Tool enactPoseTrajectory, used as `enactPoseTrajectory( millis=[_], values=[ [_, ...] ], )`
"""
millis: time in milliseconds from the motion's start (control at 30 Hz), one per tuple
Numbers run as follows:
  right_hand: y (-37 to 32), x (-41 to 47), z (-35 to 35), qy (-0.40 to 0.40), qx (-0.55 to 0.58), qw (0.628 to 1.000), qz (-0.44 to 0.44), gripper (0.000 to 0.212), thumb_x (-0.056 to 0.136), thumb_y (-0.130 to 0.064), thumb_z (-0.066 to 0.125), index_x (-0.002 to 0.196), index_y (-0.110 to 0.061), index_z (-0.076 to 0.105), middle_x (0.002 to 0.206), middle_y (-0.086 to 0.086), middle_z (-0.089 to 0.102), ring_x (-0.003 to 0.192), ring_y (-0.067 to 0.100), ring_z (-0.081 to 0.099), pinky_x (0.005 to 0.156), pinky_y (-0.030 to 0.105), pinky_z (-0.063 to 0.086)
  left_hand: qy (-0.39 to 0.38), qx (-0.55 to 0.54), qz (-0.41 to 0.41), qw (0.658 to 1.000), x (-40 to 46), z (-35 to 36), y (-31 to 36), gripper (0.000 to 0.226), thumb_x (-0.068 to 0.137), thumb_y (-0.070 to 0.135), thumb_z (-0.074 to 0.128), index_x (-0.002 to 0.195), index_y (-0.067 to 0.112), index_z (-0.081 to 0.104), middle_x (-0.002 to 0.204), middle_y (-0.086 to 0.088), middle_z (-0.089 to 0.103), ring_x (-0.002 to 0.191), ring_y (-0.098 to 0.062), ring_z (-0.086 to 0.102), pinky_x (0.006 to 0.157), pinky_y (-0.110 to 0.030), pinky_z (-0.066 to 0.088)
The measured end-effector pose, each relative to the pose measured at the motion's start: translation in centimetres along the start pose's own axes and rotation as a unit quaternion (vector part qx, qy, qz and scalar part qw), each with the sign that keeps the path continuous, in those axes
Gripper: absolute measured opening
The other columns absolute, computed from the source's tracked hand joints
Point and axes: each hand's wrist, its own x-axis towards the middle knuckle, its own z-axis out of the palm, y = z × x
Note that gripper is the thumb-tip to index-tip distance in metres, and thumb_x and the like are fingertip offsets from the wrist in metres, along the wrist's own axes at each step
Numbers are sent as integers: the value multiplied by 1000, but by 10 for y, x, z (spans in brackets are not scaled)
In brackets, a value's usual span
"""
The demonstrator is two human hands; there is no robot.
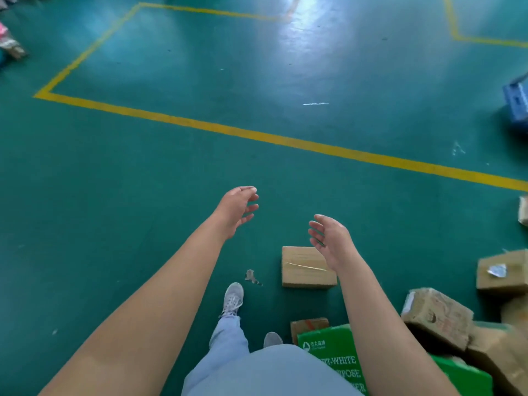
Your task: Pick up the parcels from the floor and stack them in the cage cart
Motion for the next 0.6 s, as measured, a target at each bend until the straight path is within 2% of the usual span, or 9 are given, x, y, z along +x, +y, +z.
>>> enactPoseTrajectory(
  millis=[100,267,433,600],
  values=[
    [1,8,-11,50,26,998,-2,23,105,-30,58,125,-18,61,122,4,68,116,21,64,101,39,53,-50,36,-13,998,30,14,7,20,105,35,56,120,22,62,125,0,66,114,-21,64,101,-38,51],
    [9,18,-22,134,48,990,15,22,106,-31,55,124,-18,59,123,5,66,117,22,63,108,43,49,-123,95,-42,987,79,33,15,20,105,34,56,120,22,62,125,-1,66,115,-22,64,104,-41,50],
    [29,43,-23,191,74,978,47,11,106,-31,55,109,-22,60,120,4,66,114,22,63,100,37,51,-174,166,-66,968,129,48,6,17,105,33,56,117,23,63,124,0,67,113,-22,65,101,-40,51],
    [74,76,-25,208,91,970,89,23,107,-32,53,124,-17,58,123,4,65,114,21,63,98,36,50,-214,261,-84,937,174,63,-22,19,104,32,56,120,23,62,125,1,66,114,-22,64,99,-38,51]
  ],
)
